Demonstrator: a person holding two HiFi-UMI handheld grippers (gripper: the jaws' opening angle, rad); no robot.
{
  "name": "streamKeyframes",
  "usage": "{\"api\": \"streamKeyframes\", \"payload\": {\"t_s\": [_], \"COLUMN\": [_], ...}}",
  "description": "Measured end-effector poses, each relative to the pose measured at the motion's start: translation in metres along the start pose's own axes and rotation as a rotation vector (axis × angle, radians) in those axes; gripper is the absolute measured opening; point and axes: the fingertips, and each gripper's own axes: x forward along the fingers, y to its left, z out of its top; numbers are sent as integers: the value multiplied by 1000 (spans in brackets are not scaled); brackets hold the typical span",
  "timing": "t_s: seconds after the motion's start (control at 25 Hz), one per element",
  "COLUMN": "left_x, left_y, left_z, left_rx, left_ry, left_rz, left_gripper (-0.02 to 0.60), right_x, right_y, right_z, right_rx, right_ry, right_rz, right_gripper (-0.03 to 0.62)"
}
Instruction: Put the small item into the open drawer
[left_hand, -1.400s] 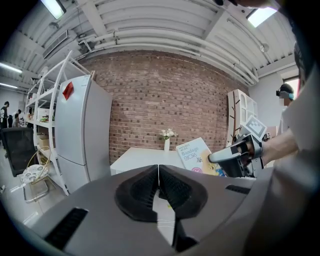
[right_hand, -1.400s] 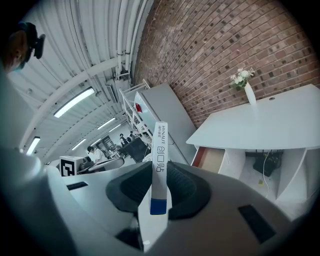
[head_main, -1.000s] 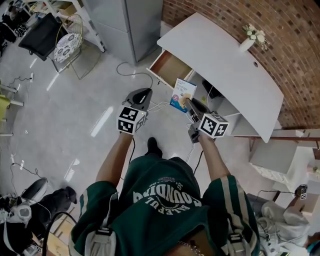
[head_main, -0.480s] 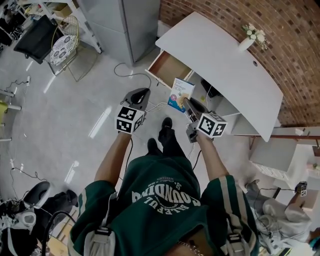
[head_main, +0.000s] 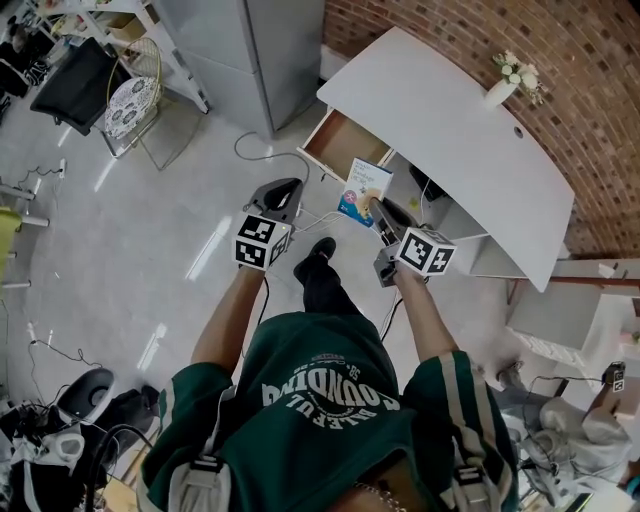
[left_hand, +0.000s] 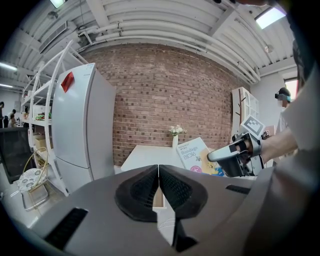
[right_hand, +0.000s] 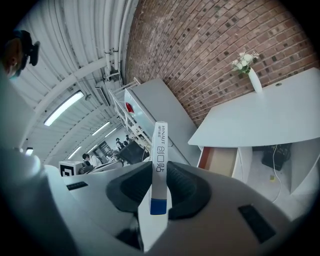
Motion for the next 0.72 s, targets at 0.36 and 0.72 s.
{"api": "streamKeyframes", "payload": {"t_s": [0.36,0.72], "left_x": [20,70], "left_y": [45,97], "left_z": [10,20], "left_rx": [3,7], "left_ry": [10,53], "left_rz": [-4,-40], "left_gripper": [19,19], "right_x": [50,112], "right_y": [-1,-21], "right_z": [12,29], "right_rx": [25,117], "right_ry": [-4,-16], "right_rz": [7,-28], "right_gripper": [107,107]}}
